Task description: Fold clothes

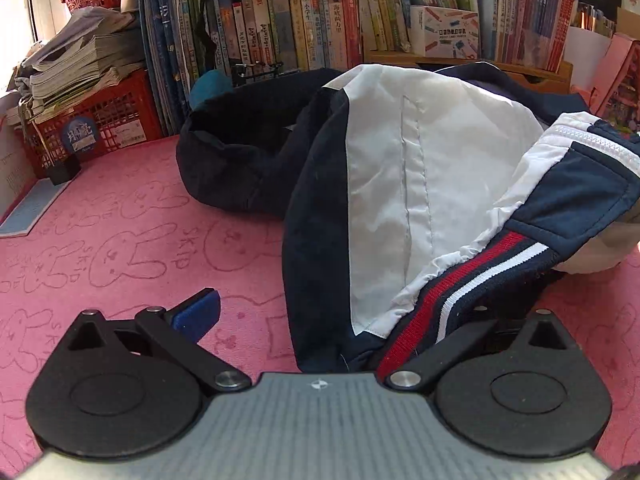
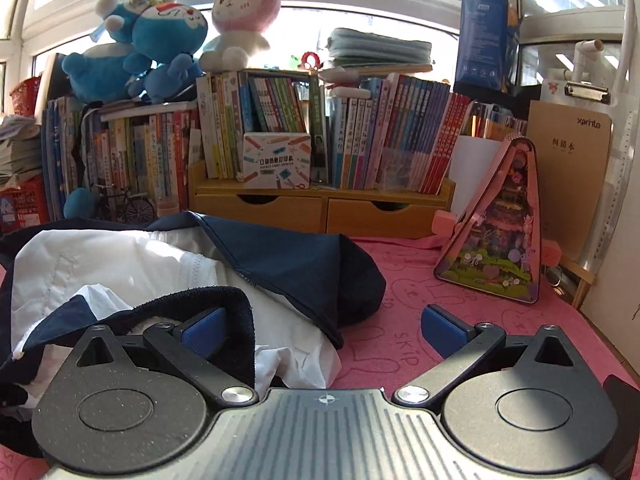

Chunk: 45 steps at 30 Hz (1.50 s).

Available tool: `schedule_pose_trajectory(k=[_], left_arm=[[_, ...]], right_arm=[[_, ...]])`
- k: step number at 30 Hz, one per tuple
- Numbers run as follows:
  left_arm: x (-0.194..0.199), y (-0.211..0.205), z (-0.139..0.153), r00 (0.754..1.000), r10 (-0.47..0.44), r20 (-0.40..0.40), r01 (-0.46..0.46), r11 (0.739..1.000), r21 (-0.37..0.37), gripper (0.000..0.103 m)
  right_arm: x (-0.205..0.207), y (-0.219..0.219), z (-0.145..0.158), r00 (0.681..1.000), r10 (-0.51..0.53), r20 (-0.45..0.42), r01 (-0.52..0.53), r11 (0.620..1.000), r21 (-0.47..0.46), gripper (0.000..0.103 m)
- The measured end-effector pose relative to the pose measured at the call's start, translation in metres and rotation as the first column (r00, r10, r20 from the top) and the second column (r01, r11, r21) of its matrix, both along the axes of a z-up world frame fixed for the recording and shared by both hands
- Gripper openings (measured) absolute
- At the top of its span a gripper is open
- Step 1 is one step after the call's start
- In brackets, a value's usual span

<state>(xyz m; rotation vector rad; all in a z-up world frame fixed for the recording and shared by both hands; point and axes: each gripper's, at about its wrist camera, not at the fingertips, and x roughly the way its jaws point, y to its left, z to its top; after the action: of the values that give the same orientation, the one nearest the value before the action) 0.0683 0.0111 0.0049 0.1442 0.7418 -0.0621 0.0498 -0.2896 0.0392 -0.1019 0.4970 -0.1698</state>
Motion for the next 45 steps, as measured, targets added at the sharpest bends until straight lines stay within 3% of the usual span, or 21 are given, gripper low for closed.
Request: schedule_pose_trajectory(k=[5, 7, 9, 11, 15, 19, 21, 25, 28, 30, 33, 35, 38, 41, 43, 45], left_arm=[[0.013, -0.013, -0.009, 1.000, 0.007, -0.029, -0.006, 0.999, 0.051, 0.103], [0.007, -0.032, -0.028, 0.998, -0.033, -0.056, 0.039, 0.994, 0.106, 0.103], [-0.006, -0.044, -0.035, 0.998, -0.050, 0.025, 0.043, 0.977, 0.209, 0.103], [-0.009, -0.051, -0.033, 0.996, -0.068, 0.050, 0.052, 0.959, 0.280, 0.103], [-0.007, -0.041, -0.027, 0.996, -0.050, 0.072, 0.023, 0.944, 0.328, 0.103], [-0.001, -0.025, -0.022, 0.998, -0.045, 0.036, 0.035, 0.969, 0.243, 0.103], [-0.001, -0.023, -0.016, 0.997, -0.040, 0.061, 0.023, 0.966, 0.256, 0.103], [0.002, -0.011, 0.028, 0.985, -0.020, 0.170, -0.022, 0.970, 0.240, 0.103], [0.003, 0.011, 0.070, 0.975, -0.003, 0.223, -0.020, 0.995, 0.102, 0.103], [0.008, 0.019, 0.083, 0.976, -0.005, 0.219, -0.007, 0.999, 0.054, 0.103], [0.013, 0.018, 0.071, 0.982, -0.005, 0.188, -0.015, 0.995, 0.101, 0.103], [0.012, 0.017, 0.058, 0.986, 0.009, 0.164, -0.032, 0.990, 0.138, 0.103], [0.011, 0.007, 0.025, 0.996, -0.005, 0.084, -0.015, 0.972, 0.236, 0.103], [0.010, -0.010, -0.014, 1.000, -0.020, 0.022, 0.010, 0.927, 0.374, 0.103], [0.006, -0.016, -0.033, 1.000, -0.020, 0.016, 0.011, 0.902, 0.431, 0.103], [0.003, -0.017, -0.035, 0.999, -0.023, 0.045, 0.001, 0.900, 0.437, 0.103]], right_arm=[[-0.013, 0.012, -0.043, 0.976, 0.143, -0.163, -0.142, 0.990, 0.019, 0.102], [-0.019, 0.033, -0.061, 0.957, 0.211, -0.197, -0.221, 0.975, -0.029, 0.099], [-0.025, 0.052, -0.072, 0.955, 0.235, -0.183, -0.256, 0.961, -0.102, 0.096], [-0.027, 0.057, -0.071, 0.966, 0.214, -0.143, -0.235, 0.960, -0.152, 0.092], [-0.024, 0.028, -0.051, 0.991, 0.116, -0.064, -0.123, 0.985, -0.121, 0.088], [-0.032, -0.004, -0.027, 0.998, 0.062, -0.011, -0.063, 0.995, -0.075, 0.090], [-0.035, -0.009, -0.020, 0.998, 0.060, 0.004, -0.059, 0.995, -0.085, 0.094], [-0.039, -0.020, 0.007, 0.996, 0.072, 0.052, -0.069, 0.996, -0.053, 0.096], [-0.045, -0.037, 0.036, 0.990, 0.073, 0.123, -0.082, 0.994, 0.073, 0.100], [-0.038, -0.045, 0.040, 0.993, 0.083, 0.086, -0.094, 0.987, 0.130, 0.103], [-0.023, -0.043, 0.022, 0.994, 0.100, -0.039, -0.096, 0.991, 0.098, 0.103], [-0.032, -0.030, 0.004, 0.981, 0.179, -0.077, -0.174, 0.982, 0.074, 0.103], [-0.055, -0.004, -0.021, 0.935, 0.330, -0.131, -0.326, 0.944, 0.051, 0.103], [-0.079, 0.028, -0.047, 0.885, 0.424, -0.194, -0.430, 0.903, 0.011, 0.103], [-0.099, 0.046, -0.056, 0.874, 0.450, -0.184, -0.460, 0.888, -0.013, 0.103], [-0.113, 0.050, -0.054, 0.864, 0.483, -0.140, -0.487, 0.873, 0.008, 0.103]])
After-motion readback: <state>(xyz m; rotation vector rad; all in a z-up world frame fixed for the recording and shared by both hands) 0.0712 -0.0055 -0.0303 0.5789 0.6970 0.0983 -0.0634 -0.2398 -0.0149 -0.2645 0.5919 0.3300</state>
